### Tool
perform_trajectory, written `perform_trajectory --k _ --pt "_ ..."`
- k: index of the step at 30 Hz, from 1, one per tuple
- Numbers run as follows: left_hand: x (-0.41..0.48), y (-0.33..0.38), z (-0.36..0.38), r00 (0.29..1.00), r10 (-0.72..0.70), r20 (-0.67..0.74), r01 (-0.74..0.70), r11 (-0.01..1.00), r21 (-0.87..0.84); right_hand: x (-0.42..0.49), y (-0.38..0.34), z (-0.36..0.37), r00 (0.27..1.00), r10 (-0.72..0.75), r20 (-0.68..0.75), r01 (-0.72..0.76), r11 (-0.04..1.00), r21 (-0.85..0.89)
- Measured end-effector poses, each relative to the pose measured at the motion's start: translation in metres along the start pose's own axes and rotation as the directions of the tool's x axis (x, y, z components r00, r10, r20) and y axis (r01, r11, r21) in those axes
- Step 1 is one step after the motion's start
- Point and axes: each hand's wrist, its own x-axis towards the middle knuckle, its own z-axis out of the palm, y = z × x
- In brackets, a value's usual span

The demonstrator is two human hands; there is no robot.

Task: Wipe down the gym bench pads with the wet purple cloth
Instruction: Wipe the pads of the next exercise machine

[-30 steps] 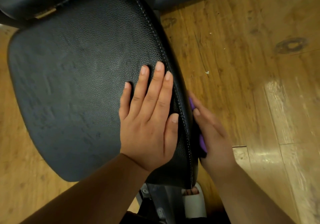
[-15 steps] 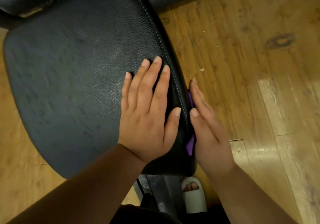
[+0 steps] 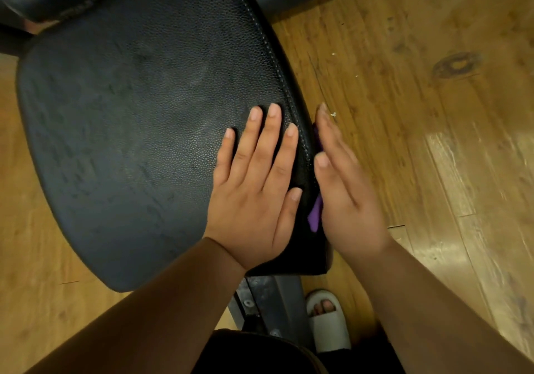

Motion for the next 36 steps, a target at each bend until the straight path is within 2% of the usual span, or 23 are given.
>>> perform_trajectory --k 3,8,14,20,26,33,36 --pt "-0.001 -0.001 0.0 1.0 0.003 -0.012 -0.003 1.0 -0.004 0.001 0.001 0.0 0.999 -0.046 0.011 0.047 0.998 -0.042" --pt "-0.001 0.0 0.003 1.0 -0.002 -0.025 0.002 1.0 0.012 -0.036 0.017 0.001 0.983 -0.176 0.048 0.182 0.955 -0.232" --pt "-0.002 0.0 0.003 1.0 -0.006 -0.029 0.006 1.0 -0.003 0.004 0.004 -0.003 0.969 -0.234 0.081 0.247 0.938 -0.242" --pt "-0.002 -0.001 0.004 0.999 0.002 -0.037 -0.002 1.0 -0.002 -0.033 0.021 0.002 0.946 -0.317 0.071 0.32 0.874 -0.364" --pt "-0.003 -0.001 0.005 0.998 0.003 -0.057 -0.004 1.0 -0.017 0.006 0.001 0.0 0.96 -0.272 0.061 0.278 0.922 -0.271" --pt "-0.003 -0.001 0.004 0.999 0.0 -0.046 0.0 1.0 -0.006 -0.041 0.021 0.004 0.954 -0.296 0.045 0.289 0.87 -0.399" --pt "-0.003 0.0 0.004 0.999 -0.002 -0.054 0.002 1.0 -0.009 -0.02 0.006 0.004 0.96 -0.276 0.035 0.27 0.895 -0.356"
